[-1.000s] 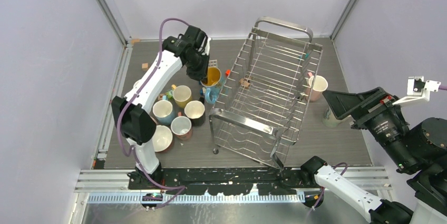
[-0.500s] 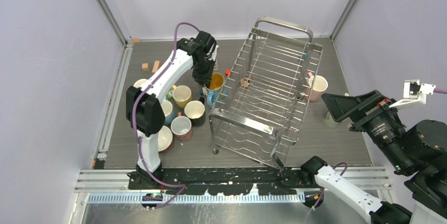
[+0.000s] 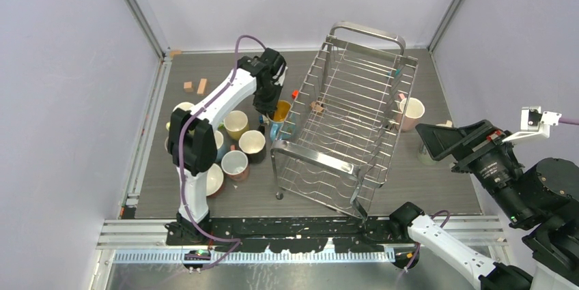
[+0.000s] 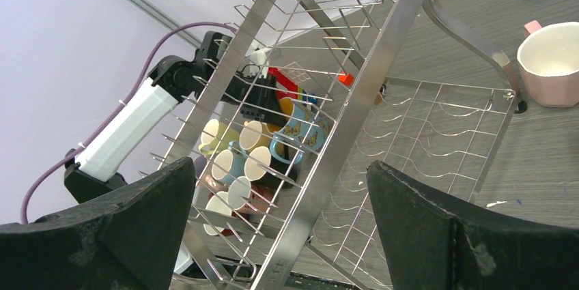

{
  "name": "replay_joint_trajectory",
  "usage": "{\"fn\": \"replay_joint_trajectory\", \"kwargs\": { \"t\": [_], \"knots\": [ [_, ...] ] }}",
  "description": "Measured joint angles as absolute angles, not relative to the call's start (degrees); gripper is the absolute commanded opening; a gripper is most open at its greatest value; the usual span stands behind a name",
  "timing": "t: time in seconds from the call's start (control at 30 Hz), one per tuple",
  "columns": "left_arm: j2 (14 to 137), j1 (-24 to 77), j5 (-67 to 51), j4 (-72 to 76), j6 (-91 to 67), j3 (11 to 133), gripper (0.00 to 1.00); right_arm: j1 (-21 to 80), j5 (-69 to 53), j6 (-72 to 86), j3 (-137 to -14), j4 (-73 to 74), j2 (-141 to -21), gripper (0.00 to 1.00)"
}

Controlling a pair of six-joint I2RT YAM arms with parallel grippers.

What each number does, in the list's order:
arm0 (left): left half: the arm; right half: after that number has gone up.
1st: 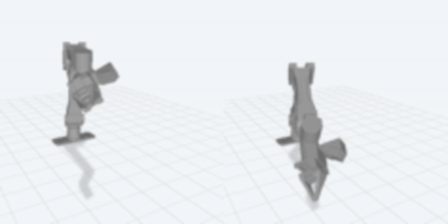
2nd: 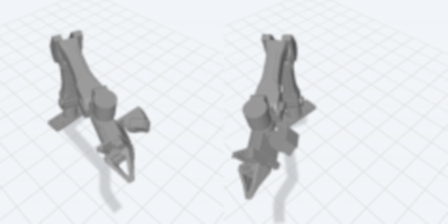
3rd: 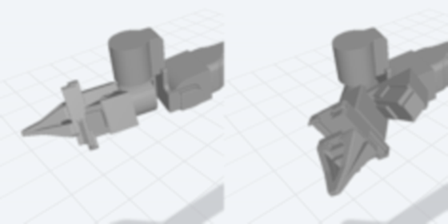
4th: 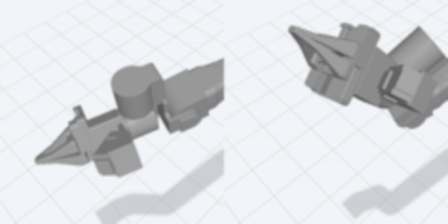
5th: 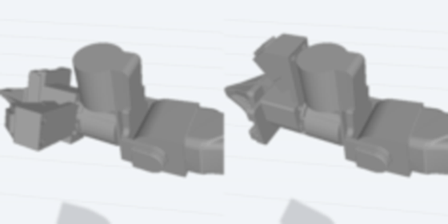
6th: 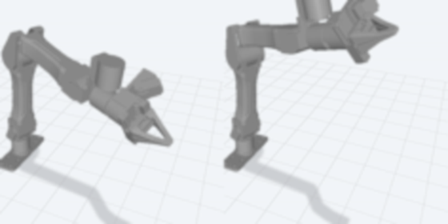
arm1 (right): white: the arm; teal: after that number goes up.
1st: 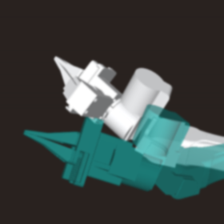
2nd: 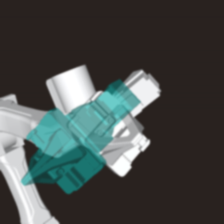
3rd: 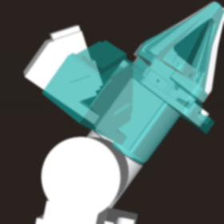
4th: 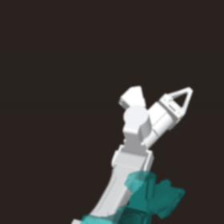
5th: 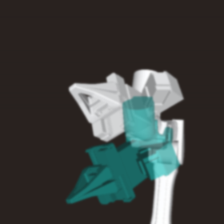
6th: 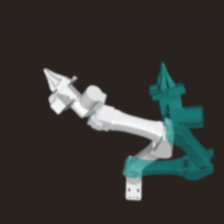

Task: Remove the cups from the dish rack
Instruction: Place the cup at the corner of the board.

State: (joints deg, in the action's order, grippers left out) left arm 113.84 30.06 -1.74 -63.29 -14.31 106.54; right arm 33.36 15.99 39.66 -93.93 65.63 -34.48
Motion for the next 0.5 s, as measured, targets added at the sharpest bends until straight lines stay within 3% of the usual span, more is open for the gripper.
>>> {"fn": "replay_joint_trajectory", "kwargs": {
  "t": [0.5],
  "knots": [
    [113.84,31.03,0.75,-57.67,-14.52,98.48,0.00,33.36,16.01,40.38,-92.55,65.63,-33.61,1.00]
  ]
}}
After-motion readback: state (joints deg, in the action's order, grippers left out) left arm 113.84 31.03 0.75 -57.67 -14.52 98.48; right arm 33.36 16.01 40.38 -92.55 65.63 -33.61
